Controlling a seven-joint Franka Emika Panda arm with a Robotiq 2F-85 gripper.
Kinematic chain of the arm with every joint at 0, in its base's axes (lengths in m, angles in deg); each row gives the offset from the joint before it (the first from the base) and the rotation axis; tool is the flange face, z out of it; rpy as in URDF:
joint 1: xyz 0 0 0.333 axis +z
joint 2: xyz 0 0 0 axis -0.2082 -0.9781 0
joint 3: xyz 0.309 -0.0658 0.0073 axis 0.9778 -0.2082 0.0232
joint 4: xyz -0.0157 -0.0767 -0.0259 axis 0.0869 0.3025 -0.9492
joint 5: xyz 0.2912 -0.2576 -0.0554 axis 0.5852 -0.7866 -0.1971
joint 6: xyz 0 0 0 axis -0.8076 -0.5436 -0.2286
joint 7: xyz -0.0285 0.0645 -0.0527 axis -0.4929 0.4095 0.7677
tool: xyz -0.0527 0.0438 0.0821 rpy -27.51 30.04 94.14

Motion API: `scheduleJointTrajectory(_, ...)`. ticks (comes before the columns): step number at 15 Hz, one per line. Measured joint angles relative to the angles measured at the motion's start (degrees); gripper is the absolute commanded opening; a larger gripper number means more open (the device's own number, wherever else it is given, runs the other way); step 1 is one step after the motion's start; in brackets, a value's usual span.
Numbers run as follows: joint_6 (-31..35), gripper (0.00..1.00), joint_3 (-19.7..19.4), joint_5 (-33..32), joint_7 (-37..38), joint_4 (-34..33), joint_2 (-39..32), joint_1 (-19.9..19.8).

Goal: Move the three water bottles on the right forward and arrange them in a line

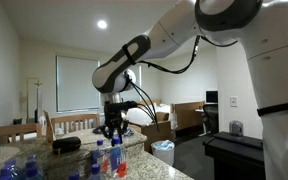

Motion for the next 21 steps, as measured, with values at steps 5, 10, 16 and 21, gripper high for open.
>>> scheduleJointTrajectory(5,3.9,0.13,4.0,0.1,11.5,13.6,6.6,2.0)
scheduleJointTrajectory(10,8.6,0.13,4.5,1.7,14.4,20.9,10.0,1.6)
scheduleJointTrajectory(16,17.6,0.13,4.1,4.4,7.9,22.7,11.1,0.2)
scheduleJointTrajectory(21,15.1,0.13,3.2,10.8,-8.6,20.9,10.2,-0.3)
